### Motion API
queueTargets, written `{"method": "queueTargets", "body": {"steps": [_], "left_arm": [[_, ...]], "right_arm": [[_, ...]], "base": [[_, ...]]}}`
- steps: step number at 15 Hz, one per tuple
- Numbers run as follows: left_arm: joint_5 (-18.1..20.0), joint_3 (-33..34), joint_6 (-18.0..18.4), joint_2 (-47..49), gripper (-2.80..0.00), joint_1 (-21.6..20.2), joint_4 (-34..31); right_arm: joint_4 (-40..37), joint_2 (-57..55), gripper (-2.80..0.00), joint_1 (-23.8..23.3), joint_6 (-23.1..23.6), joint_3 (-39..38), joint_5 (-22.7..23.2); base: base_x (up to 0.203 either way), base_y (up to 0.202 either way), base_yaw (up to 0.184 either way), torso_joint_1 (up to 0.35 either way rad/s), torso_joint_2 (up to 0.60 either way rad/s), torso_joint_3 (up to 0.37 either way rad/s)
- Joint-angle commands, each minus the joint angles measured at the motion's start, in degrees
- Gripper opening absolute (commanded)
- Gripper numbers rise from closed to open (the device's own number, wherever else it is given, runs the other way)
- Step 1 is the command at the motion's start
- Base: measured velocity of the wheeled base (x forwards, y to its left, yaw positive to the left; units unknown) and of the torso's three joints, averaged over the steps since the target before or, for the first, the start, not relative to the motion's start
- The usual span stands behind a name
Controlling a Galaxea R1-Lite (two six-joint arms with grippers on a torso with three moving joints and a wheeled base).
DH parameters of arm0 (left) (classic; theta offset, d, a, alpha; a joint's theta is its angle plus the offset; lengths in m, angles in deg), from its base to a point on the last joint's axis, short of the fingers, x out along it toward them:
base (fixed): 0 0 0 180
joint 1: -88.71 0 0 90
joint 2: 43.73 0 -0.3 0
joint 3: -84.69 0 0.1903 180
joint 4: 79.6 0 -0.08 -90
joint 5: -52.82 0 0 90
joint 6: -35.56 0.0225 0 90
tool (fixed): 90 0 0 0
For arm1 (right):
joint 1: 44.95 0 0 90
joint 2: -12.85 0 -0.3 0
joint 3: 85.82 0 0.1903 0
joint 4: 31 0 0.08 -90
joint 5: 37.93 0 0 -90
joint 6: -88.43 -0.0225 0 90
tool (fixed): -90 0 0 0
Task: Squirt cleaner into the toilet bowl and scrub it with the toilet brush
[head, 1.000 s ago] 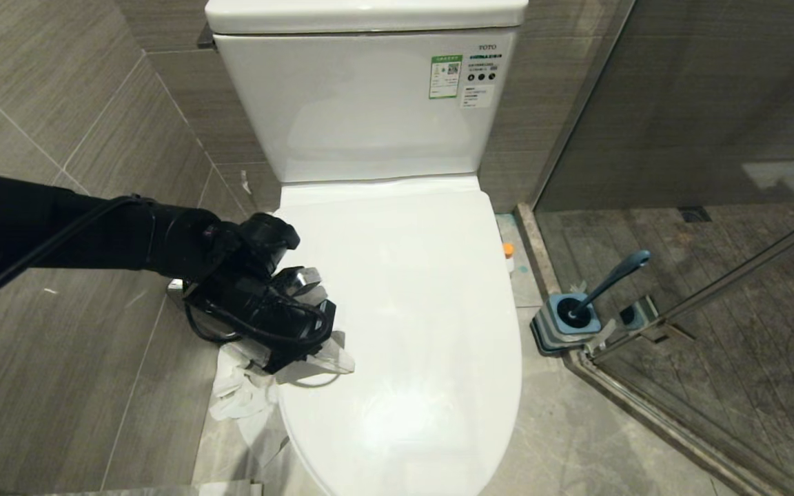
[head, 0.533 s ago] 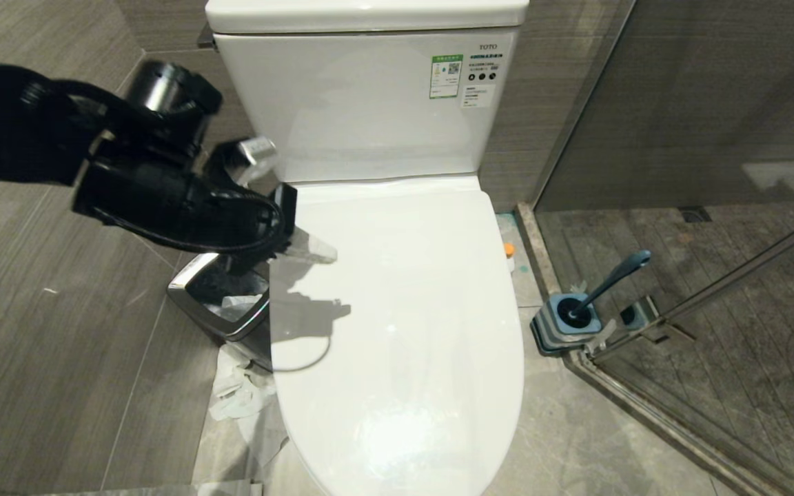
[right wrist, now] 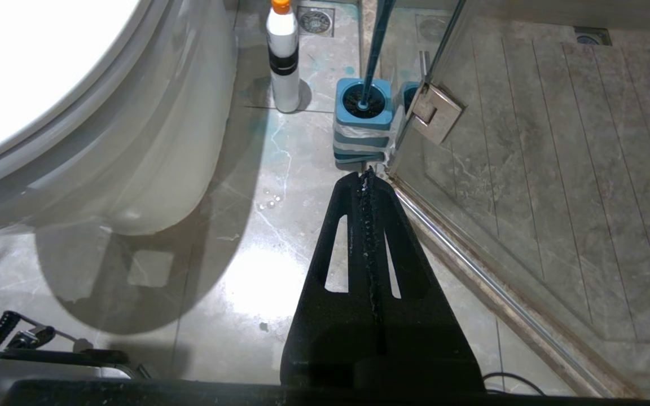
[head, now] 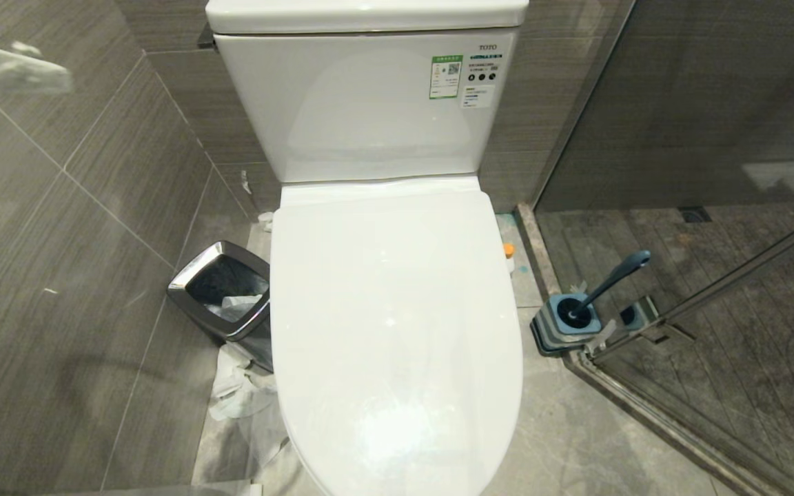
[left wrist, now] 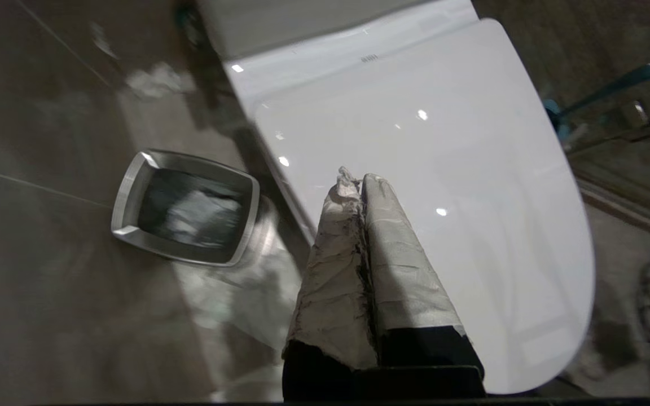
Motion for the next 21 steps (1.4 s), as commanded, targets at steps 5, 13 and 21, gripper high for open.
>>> {"method": "queueTargets", "body": {"steps": [5,13,21], "left_arm": [[-3.3,4.9,8.4,-28.7,-2.80,-12.8,-3.4],[-5.4,34.5,9.1,-54.2,-2.80,-18.1,9.3],[-2.2,59.1,8.1,-71.6,-2.80,-20.6,11.8]], "right_arm": [[0.0,0.0,-2.80,0.0,0.0,0.0,0.0],[0.0,0.0,-2.80,-0.1,0.0,0.0,0.0],[0.0,0.0,-2.80,0.0,0.0,0.0,0.0]], "base": [[0.000,0.000,0.000,0.000,0.00,0.000],[0.000,0.000,0.000,0.000,0.00,0.000],[0.000,0.000,0.000,0.000,0.00,0.000]]}}
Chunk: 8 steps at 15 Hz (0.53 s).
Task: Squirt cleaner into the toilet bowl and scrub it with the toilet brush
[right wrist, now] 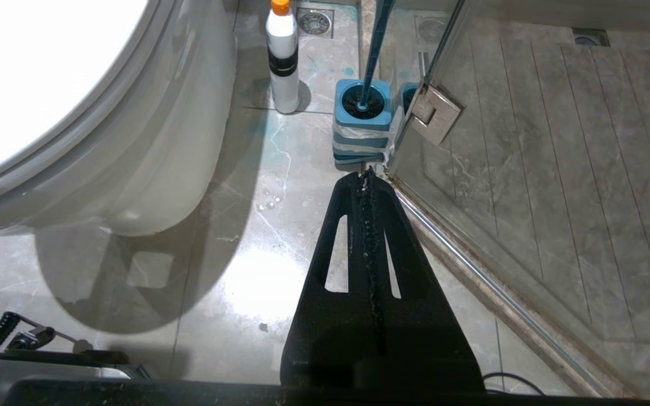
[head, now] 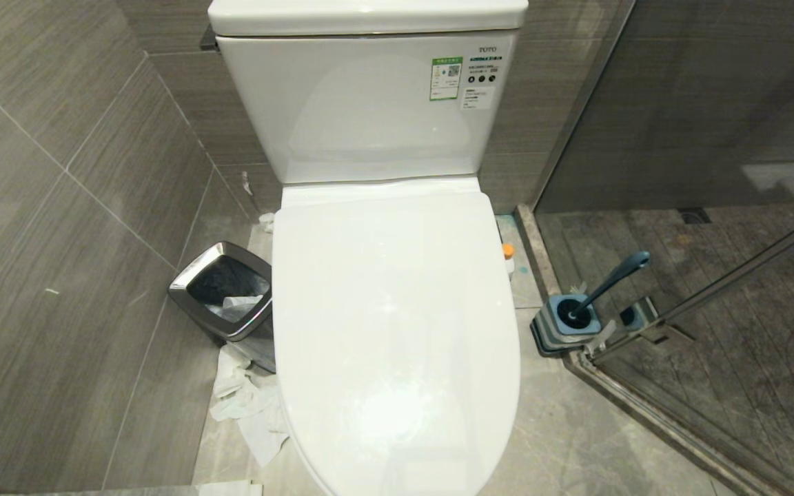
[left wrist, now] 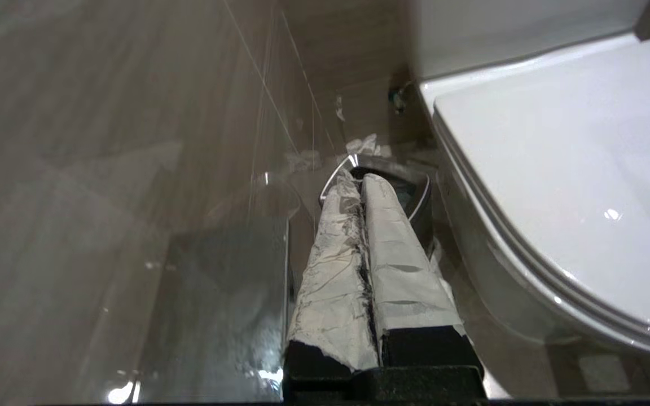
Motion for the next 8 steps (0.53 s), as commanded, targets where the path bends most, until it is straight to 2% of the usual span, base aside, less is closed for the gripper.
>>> {"method": "queueTargets", "body": {"steps": [1,3,6,7,8], "left_arm": [[-0.1,8.3,-0.3,-3.6,-2.80,-0.1,2.3],[-0.3,19.4,-0.7,-3.6,-2.80,-0.1,10.5],[-0.6,39.5,-0.4,-3.6,-2.80,-0.1,28.1],[-0.5,44.4,-0.4,-3.6,-2.80,-0.1,31.6],[0.2,47.3,-0.6,-3.6,-2.80,-0.1,32.4]], "right_arm": [[0.0,0.0,-2.80,0.0,0.0,0.0,0.0],[0.0,0.0,-2.80,0.0,0.0,0.0,0.0],[0.0,0.0,-2.80,0.0,0.0,0.0,0.0],[0.0,0.0,-2.80,0.0,0.0,0.0,0.0],[0.0,0.0,-2.80,0.0,0.0,0.0,0.0]], "base": [[0.000,0.000,0.000,0.000,0.00,0.000],[0.000,0.000,0.000,0.000,0.00,0.000],[0.000,0.000,0.000,0.000,0.00,0.000],[0.000,0.000,0.000,0.000,0.00,0.000],[0.000,0.000,0.000,0.000,0.00,0.000]]}}
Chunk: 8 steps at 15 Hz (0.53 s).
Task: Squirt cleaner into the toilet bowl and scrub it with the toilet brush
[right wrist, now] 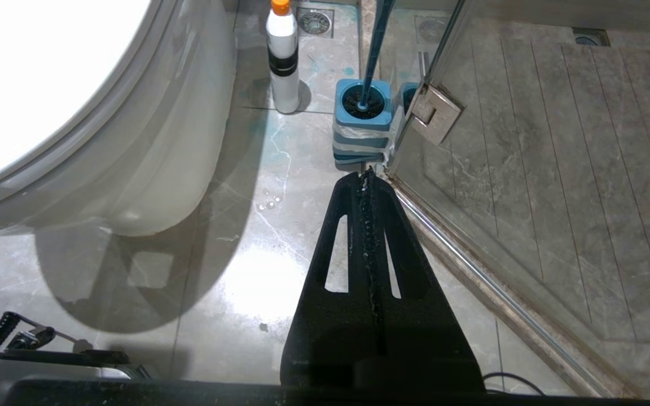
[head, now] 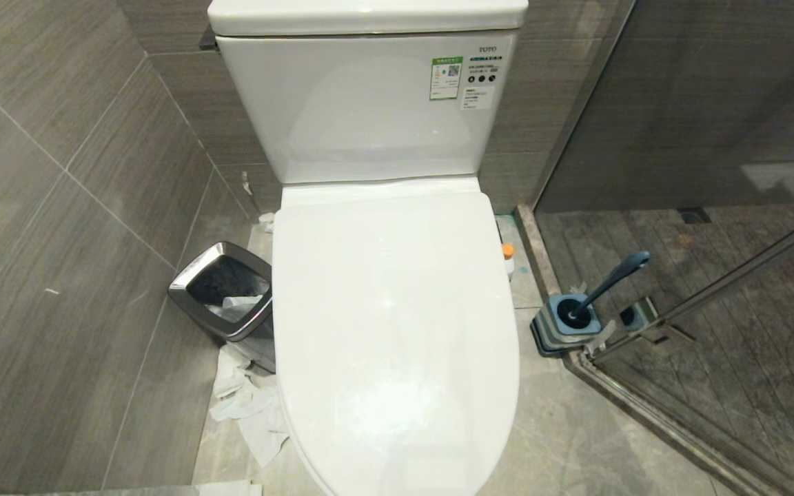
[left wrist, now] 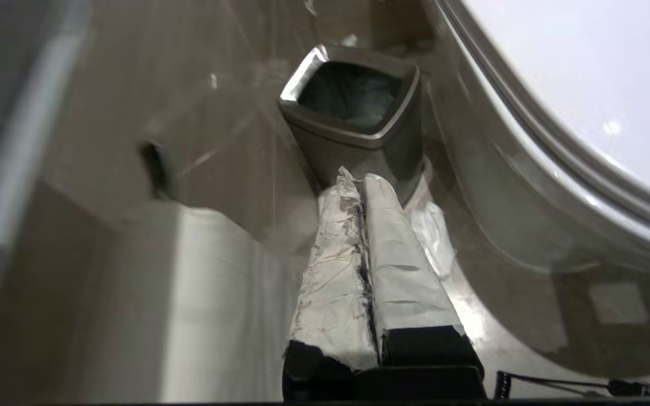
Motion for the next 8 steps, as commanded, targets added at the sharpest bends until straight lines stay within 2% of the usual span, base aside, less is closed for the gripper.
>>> {"method": "queueTargets", "body": {"steps": [1,2,3,5,8], "left_arm": [[3.9,6.9,-0.3,0.0,-2.80,0.0,2.8],[8.1,6.6,-0.4,0.1,-2.80,0.0,1.2],[8.7,5.8,-1.2,0.2,-2.80,0.1,-2.0],[7.9,5.3,-6.4,0.0,-2.80,0.2,-3.1],[6.0,5.5,-9.8,0.1,-2.80,0.2,-2.3]], "right_arm": [[0.0,0.0,-2.80,0.0,0.1,0.0,0.0],[0.0,0.0,-2.80,0.0,0.0,0.0,0.0],[0.0,0.0,-2.80,0.0,0.0,0.0,0.0],[0.0,0.0,-2.80,0.0,0.0,0.0,0.0],[0.0,0.0,-2.80,0.0,0.0,0.0,0.0]], "base": [[0.000,0.000,0.000,0.000,0.00,0.000],[0.000,0.000,0.000,0.000,0.00,0.000],[0.000,0.000,0.000,0.000,0.00,0.000],[0.000,0.000,0.000,0.000,0.00,0.000],[0.000,0.000,0.000,0.000,0.00,0.000]]}}
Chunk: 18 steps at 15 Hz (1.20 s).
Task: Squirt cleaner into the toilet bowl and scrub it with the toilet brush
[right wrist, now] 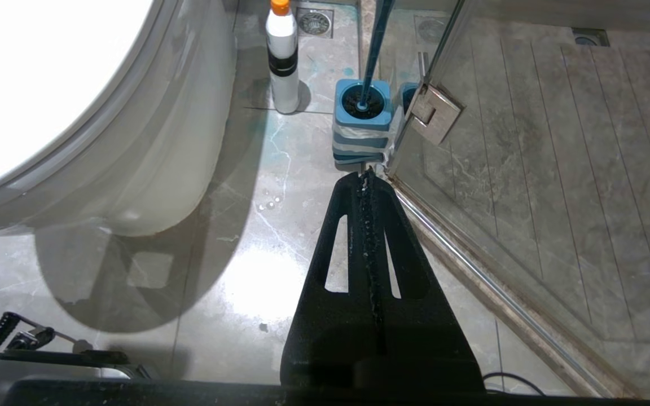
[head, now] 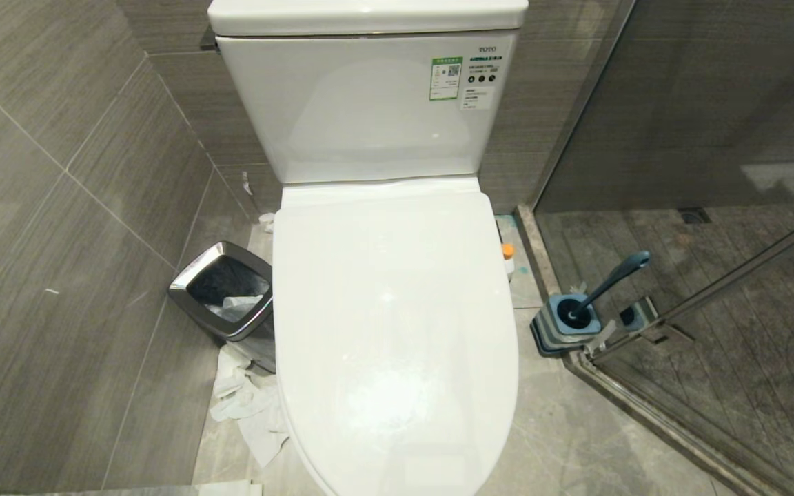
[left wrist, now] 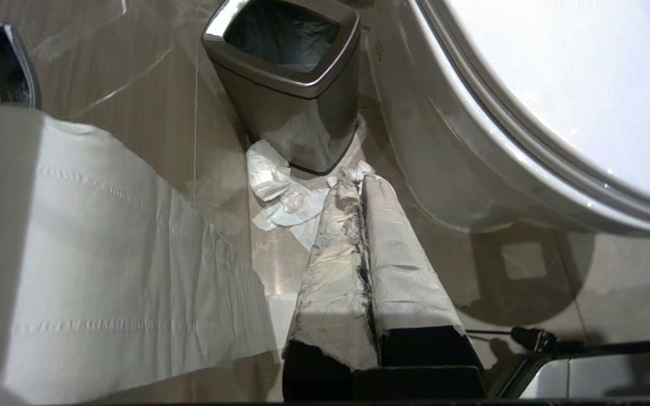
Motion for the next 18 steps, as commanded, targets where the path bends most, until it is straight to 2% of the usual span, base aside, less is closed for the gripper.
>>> {"method": "queueTargets", "body": {"steps": [1,18], "left_arm": [[0.0,0.0,-1.0,0.1,-2.80,0.1,-0.2],[-0.1,0.0,-1.1,0.2,-2.80,0.0,-0.2]], "right_arm": [[0.0,0.0,-2.80,0.0,0.0,0.0,0.0],[0.0,0.0,-2.80,0.0,0.0,0.0,0.0]], "base": [[0.000,0.000,0.000,0.000,0.00,0.000],[0.000,0.000,0.000,0.000,0.00,0.000]]}}
